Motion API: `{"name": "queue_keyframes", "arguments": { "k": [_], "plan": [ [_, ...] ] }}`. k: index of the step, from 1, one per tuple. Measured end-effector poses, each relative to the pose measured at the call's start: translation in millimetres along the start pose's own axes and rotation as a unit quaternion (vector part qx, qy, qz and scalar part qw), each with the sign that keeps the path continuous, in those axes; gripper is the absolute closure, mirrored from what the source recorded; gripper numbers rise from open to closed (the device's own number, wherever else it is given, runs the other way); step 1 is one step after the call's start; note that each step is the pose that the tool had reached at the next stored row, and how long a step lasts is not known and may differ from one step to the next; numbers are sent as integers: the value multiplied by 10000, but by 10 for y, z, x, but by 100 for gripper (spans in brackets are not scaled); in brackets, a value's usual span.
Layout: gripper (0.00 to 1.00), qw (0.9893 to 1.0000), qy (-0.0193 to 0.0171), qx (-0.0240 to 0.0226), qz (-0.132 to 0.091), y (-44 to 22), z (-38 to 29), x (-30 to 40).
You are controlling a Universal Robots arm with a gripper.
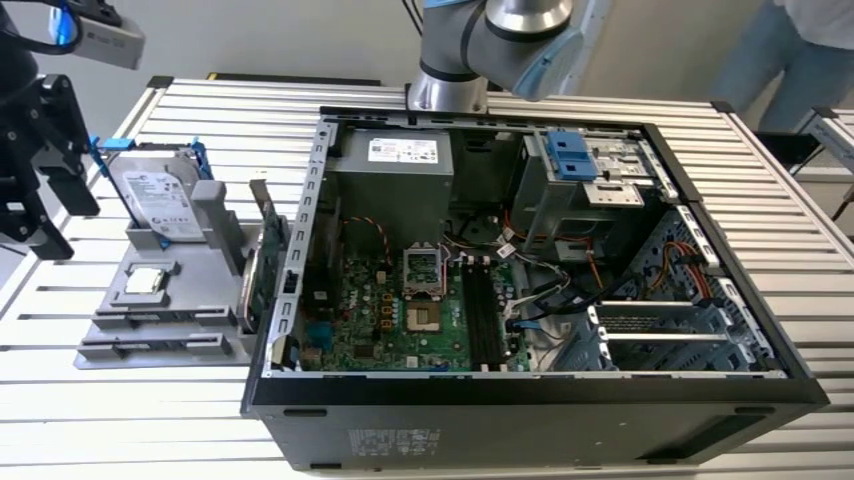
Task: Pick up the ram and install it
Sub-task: 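Pick up the ram and move it above insertion slot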
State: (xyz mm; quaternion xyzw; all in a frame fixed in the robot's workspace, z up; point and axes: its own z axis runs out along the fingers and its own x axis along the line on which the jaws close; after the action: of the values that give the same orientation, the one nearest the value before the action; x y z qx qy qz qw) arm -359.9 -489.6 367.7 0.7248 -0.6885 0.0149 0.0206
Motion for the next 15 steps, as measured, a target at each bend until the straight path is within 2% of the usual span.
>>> {"name": "queue_keyframes", "arguments": {
  "k": [15],
  "plan": [
    [0,9998,183,-10,1,-1,56,-6]
  ]
}}
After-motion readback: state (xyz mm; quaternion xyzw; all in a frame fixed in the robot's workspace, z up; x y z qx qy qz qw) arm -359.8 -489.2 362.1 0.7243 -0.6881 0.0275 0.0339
